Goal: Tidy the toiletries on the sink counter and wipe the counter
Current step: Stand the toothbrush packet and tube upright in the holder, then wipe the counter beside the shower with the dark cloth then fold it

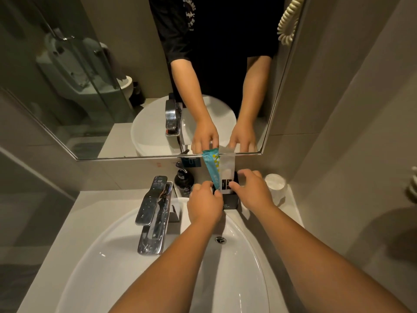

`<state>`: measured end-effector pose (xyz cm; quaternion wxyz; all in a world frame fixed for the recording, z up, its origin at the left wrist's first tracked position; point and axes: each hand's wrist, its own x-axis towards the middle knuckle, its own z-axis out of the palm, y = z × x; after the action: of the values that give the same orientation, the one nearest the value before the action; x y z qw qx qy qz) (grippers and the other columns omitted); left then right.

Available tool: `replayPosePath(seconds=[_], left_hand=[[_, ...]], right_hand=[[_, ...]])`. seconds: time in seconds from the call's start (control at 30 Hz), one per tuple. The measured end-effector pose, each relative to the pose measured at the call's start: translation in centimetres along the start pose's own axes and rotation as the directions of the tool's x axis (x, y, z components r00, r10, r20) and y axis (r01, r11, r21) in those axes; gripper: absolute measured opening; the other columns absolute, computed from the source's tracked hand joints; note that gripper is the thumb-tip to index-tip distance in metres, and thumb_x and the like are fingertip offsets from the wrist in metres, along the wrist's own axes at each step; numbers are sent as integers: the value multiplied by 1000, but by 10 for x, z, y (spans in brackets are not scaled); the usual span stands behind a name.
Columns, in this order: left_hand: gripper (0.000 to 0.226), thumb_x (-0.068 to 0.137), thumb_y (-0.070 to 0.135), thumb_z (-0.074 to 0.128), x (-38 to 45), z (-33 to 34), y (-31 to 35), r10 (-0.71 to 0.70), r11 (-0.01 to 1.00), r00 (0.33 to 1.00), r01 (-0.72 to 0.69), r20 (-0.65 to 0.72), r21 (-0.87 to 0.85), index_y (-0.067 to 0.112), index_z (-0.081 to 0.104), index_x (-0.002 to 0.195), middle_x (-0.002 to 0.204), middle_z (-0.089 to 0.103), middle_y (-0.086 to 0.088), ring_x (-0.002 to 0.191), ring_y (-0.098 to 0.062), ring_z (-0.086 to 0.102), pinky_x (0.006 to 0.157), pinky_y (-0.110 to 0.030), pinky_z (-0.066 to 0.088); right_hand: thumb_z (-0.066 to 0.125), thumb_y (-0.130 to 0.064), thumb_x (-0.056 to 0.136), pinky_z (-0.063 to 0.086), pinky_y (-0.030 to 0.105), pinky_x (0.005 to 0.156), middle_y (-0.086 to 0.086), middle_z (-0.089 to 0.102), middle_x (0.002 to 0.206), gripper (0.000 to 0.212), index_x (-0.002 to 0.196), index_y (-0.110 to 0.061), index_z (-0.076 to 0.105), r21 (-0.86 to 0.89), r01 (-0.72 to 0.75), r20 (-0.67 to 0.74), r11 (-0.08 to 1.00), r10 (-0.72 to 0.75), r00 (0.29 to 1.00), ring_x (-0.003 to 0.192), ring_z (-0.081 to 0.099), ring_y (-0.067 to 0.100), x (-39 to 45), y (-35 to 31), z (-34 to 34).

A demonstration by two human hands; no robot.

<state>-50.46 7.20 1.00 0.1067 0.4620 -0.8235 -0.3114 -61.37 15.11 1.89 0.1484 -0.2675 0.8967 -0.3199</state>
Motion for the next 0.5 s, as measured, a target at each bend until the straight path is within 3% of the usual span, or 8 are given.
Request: replayPosePath(seconds=[0.1,0.17,0.23,0.3,0.4,0.5], left_hand=[[43,92,34,46,-35,-15,-8,177,957,984,-178,27,229,18,45,132,126,52,-7,117,-27,47,96,-41,41],[49,91,38,44,-61,-27,-19,300,881,947,-321,113,348,17,40,135,128,52,-5,119,-25,45,98,-40,37],[52,91,41,41,-84,-40,-34,373,792,906,-424,201,439,14,38,135,130,51,-5,118,-23,45,100,-39,37],[56,92,43,40,-107,-52,-50,375,755,885,-465,278,462,13,35,139,138,46,-8,125,-24,41,105,-40,35],[67,93,45,43,-139,-71,-73,339,765,880,-464,334,447,14,21,149,157,26,-8,143,-25,23,115,-43,26],[65,91,47,45,-165,-85,-99,424,698,842,-539,333,472,14,30,145,150,36,-8,134,-26,35,112,-41,30]], right_hand=[[58,-42,89,40,43,103,9,53,134,51,133,-18,50,-205,164,-52,965,-178,983,124,45,31,-35,3,-16],[54,-47,89,29,43,111,6,50,141,56,137,-19,46,-329,285,49,900,-285,957,133,39,27,-66,10,-20],[48,-52,90,17,43,118,3,40,150,60,142,-23,40,-431,360,231,827,-285,930,141,29,24,-99,13,-19],[45,-53,91,10,43,120,1,36,153,60,143,-25,37,-464,405,351,788,-256,901,144,24,23,-129,13,-15],[44,-53,91,11,42,120,0,40,151,59,142,-24,39,-441,441,400,781,-269,876,142,27,22,-165,8,-9],[44,-55,90,14,42,119,-1,45,147,61,141,-23,41,-438,462,386,772,-302,871,140,31,21,-199,5,0]])
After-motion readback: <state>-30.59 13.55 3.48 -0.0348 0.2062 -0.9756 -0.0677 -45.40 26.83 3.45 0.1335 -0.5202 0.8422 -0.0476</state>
